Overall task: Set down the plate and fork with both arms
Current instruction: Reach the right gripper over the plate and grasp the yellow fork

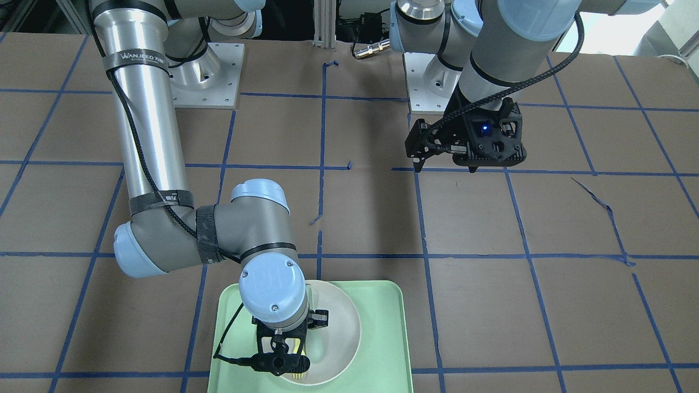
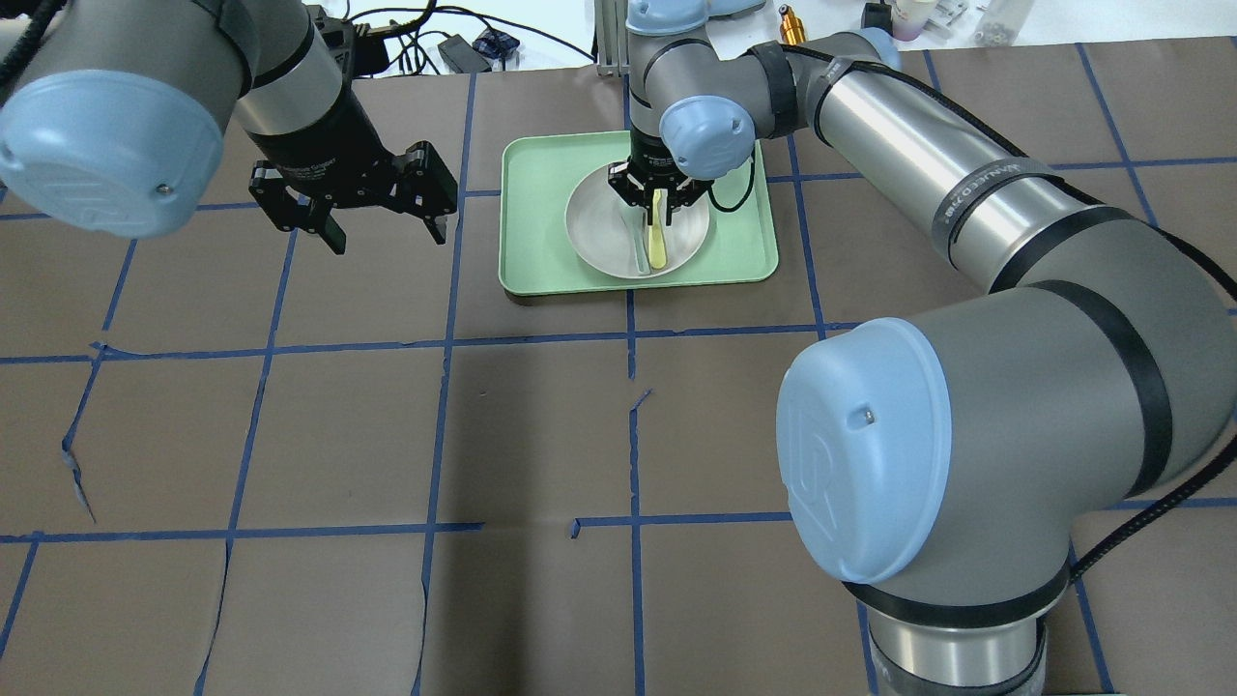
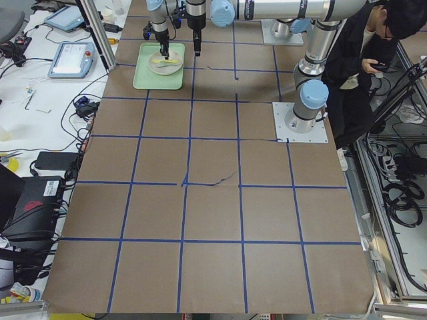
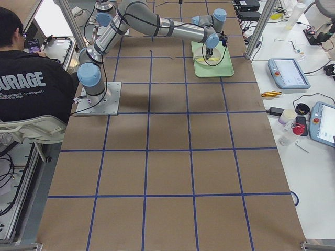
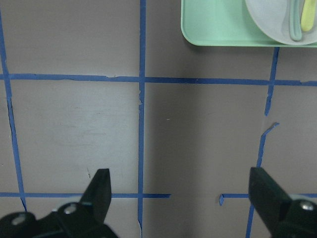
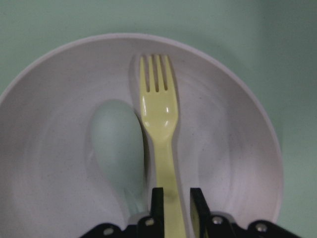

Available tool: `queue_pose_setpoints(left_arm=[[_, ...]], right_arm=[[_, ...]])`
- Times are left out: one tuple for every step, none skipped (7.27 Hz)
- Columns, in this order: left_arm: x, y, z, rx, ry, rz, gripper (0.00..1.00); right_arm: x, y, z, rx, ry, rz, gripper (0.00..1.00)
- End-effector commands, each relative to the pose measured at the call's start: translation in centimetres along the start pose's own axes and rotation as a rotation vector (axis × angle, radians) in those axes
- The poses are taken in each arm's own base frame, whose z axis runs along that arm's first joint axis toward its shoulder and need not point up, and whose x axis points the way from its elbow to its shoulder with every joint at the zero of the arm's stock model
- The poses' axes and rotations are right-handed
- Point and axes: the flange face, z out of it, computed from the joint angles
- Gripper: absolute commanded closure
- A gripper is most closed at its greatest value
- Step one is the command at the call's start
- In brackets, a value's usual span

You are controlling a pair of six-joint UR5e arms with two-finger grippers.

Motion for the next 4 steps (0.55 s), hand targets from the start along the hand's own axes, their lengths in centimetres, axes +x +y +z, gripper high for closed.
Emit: queue_pose_setpoints(left_arm=[[0.00,0.00,0.04,0.000,0.000,0.000,0.00],[0.00,0.00,0.04,0.000,0.000,0.000,0.00],[0.00,0.00,0.04,0.000,0.000,0.000,0.00],[0.00,0.00,0.04,0.000,0.000,0.000,0.00]], right_arm=[[-0.35,0.43,0.58,0.004,-0.008,-0.003,0.68],[-0.30,0.49,1.01,-0.001,-0.005,-0.004,0.67],[-0.29,0.53,1.09,-0.002,-0.005,-0.004,0.65],[-0.27,0.54,1.55,-0.007,-0.003,-0.009,0.64]])
